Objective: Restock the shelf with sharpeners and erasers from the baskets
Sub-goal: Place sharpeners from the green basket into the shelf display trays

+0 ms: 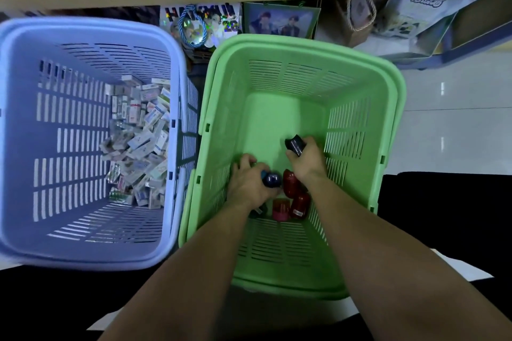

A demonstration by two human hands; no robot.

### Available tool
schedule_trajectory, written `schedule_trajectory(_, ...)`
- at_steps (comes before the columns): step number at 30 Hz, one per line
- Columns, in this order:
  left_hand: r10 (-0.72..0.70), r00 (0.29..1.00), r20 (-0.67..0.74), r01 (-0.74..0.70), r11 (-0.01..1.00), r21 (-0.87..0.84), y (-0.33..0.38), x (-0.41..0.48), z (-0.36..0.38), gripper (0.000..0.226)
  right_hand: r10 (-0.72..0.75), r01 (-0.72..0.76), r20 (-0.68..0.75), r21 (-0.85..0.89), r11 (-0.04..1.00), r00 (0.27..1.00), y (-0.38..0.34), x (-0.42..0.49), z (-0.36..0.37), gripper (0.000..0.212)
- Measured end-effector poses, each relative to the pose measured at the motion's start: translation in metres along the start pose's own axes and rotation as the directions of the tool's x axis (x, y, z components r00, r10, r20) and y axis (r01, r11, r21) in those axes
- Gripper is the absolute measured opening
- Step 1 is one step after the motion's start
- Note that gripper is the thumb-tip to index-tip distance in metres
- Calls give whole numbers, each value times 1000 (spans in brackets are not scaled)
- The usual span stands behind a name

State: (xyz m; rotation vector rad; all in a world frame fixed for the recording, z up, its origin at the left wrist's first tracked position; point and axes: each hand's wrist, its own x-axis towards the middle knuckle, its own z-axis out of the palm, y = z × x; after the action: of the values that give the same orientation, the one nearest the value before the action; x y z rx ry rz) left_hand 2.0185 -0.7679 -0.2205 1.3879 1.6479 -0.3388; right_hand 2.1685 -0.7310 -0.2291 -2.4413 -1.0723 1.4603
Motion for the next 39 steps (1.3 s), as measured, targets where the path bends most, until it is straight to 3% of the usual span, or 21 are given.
schedule_trajectory(3, -51, 992, -115, 40, 994, -98, 2, 5, -3, 58, -15, 16, 18, -17, 1000, 1000, 1, -5, -1, 40)
schedule_trajectory(8, 4, 980, -200, -28, 993, -117, 2, 6, -3, 53, 19, -20, -18, -18, 1000, 1000, 6, -21, -2, 46)
schedule_trajectory(17, 57, 992, -115, -72, 988, -133, 8, 19, -17, 59, 75, -75, -31, 28, 997, 997, 24, -46, 18, 34)
schedule_trajectory(26, 52, 981, -185, -91, 974, -210, 3, 27, -16, 53, -19, 23, 19, -250, 968, 1000, 38, -52, 41, 42)
schedule_trajectory(34, -14, 983, -183, -60, 917, -395, 2, 32, -13, 51, 15, -17, -31, -78, 997, 999, 35, -41, 38, 34)
schedule_trajectory(39, -106, 983, -153, -9, 795, -607, 5, 39, -13, 49, 38, -35, -61, 40, 999, 997, 23, -28, 33, 25)
